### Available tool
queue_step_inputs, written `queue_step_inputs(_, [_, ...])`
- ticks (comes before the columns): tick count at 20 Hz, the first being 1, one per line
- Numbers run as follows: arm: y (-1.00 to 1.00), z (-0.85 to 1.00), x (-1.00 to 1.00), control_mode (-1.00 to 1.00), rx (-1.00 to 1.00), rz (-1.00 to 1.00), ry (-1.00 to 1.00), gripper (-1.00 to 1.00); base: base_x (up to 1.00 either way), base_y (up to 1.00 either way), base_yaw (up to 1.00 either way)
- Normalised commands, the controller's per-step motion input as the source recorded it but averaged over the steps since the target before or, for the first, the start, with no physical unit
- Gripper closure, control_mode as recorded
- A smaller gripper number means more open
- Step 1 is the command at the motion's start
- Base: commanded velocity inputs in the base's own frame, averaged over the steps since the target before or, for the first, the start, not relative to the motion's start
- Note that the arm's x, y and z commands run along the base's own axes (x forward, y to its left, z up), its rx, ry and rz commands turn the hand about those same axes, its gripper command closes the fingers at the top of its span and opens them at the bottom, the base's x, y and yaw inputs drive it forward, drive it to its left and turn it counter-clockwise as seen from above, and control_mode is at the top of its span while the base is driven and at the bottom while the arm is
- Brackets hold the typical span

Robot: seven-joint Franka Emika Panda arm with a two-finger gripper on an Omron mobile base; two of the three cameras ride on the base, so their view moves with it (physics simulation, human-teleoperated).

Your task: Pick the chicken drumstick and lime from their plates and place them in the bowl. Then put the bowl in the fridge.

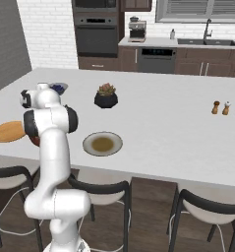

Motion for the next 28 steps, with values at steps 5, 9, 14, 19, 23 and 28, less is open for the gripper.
queue_step_inputs(5, [0.00,0.00,0.00,-1.00,0.00,0.00,0.00,-1.00,0.00,0.00,0.00])
queue_step_inputs(9, [0.00,0.00,0.00,-1.00,0.00,0.00,0.00,-1.00,0.00,0.00,0.00])
queue_step_inputs(14, [0.00,0.00,0.00,-1.00,0.00,0.00,0.00,-1.00,0.00,0.00,0.00])
queue_step_inputs(19, [0.00,0.00,0.00,-1.00,0.00,0.00,0.00,-1.00,0.00,0.00,0.00])
queue_step_inputs(23, [0.00,0.02,-0.15,-1.00,0.00,0.00,0.00,-1.00,0.00,0.00,0.00])
queue_step_inputs(28, [-0.11,0.29,-0.81,-1.00,0.01,-0.11,-0.02,-1.00,0.00,0.00,0.00])
